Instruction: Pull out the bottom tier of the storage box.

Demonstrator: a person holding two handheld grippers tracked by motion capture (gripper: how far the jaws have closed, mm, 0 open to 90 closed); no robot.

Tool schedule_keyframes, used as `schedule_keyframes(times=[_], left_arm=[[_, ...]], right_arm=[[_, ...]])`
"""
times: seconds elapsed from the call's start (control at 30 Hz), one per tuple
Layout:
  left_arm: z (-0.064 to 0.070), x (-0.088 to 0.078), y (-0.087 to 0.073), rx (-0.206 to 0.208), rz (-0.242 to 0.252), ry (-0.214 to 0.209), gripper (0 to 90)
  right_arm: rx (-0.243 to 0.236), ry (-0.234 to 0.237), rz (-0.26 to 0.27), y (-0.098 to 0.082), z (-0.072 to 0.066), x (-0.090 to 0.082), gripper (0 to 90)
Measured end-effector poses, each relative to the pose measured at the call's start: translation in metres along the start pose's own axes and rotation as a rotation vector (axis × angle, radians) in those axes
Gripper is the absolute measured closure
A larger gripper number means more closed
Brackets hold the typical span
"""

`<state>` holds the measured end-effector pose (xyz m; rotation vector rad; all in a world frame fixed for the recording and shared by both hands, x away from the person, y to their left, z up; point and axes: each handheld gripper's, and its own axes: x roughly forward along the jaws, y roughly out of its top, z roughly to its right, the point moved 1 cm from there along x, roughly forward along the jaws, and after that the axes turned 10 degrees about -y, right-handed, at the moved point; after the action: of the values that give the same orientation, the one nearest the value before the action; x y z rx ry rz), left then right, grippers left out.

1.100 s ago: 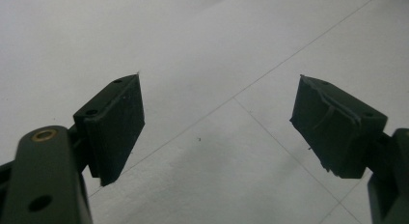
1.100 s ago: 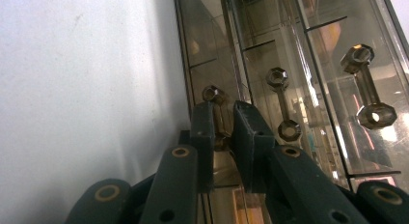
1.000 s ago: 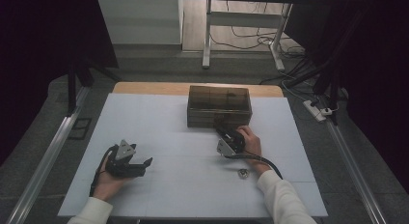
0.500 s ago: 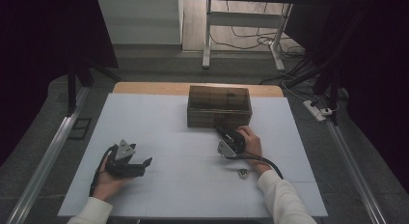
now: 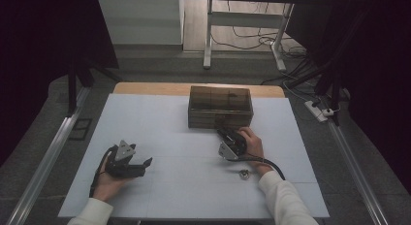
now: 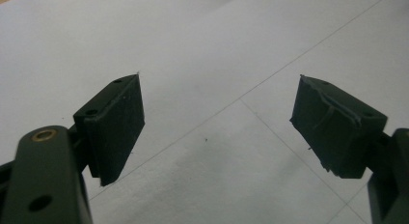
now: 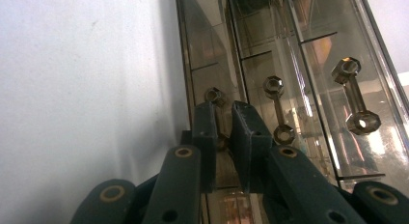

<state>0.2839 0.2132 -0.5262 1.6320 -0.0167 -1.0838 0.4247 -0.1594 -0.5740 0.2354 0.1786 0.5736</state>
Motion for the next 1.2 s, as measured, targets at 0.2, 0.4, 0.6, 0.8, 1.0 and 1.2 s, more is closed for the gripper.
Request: schedule_keyframes(times=[0.2,0.4,0.6,0.8,1.0,1.2], left_arm=[[0.000,0.000,0.000,0.001,0.000,0.000,18.6],[-0.001,-0.001,-0.001,-0.002,0.000,0.002,18.5],[-0.001,-0.001,-0.001,-0.001,0.002,0.004,18.5],[-0.001,-0.002,-0.001,-0.003,0.004,0.006,18.5],[-0.001,-0.002,-0.001,-0.002,0.003,0.008,18.5],[-0.001,-0.002,-0.001,-0.003,0.003,0.008,18.5]], right_arm=[[-0.004,-0.001,-0.006,0.002,0.000,-0.003,80.0],[0.001,-0.005,0.004,0.002,-0.001,-0.006,80.0],[0.008,0.001,-0.003,0.003,-0.001,-0.010,80.0],[0.019,0.010,0.001,0.003,-0.001,-0.012,79.8],[0.018,0.015,-0.002,0.004,-0.002,-0.013,79.5],[0.026,0.023,-0.004,0.004,-0.001,-0.013,79.0]])
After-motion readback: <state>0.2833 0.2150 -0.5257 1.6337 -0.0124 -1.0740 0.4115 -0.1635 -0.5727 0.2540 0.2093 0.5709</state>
